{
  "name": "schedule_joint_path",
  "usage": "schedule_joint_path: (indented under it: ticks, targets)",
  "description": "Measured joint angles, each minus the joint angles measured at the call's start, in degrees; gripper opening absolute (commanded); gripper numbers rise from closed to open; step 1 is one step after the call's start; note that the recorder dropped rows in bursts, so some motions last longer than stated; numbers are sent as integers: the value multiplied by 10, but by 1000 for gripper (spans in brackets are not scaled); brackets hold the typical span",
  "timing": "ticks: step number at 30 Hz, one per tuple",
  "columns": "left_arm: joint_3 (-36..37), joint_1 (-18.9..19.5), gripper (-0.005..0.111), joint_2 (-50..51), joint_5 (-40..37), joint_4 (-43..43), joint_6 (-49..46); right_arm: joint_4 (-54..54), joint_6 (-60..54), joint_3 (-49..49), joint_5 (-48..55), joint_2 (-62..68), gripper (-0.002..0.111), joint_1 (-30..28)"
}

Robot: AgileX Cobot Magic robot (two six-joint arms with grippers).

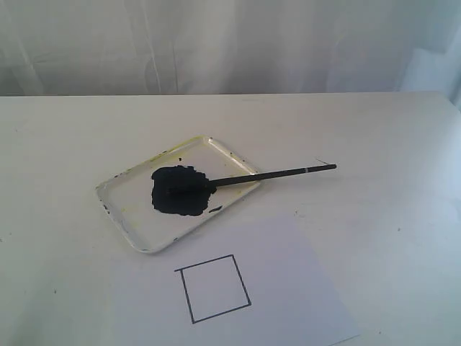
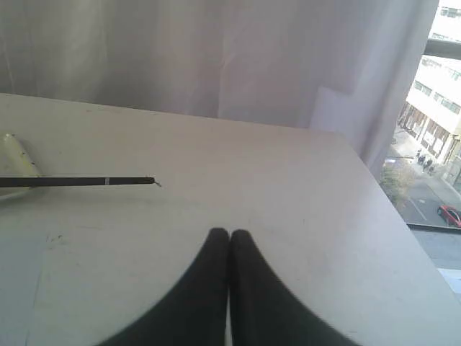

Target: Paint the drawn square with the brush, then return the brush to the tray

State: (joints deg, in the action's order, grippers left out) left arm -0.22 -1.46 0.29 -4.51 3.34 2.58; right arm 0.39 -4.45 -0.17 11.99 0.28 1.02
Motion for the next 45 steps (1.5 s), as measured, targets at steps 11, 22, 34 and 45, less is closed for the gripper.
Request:
schedule_joint_path:
  ticks: [11,22,34,45]
  targets:
    - [0,0,0,0,0,0,0,0,0,0,0,0,0,0]
    - [0,0,0,0,0,0,0,0,0,0,0,0,0,0]
    - [0,0,0,0,30,0,22,0,0,0,0,0,0,0]
    - [-125,0,0,-1,-12,-8,190,0,0,0,0,0,0,0]
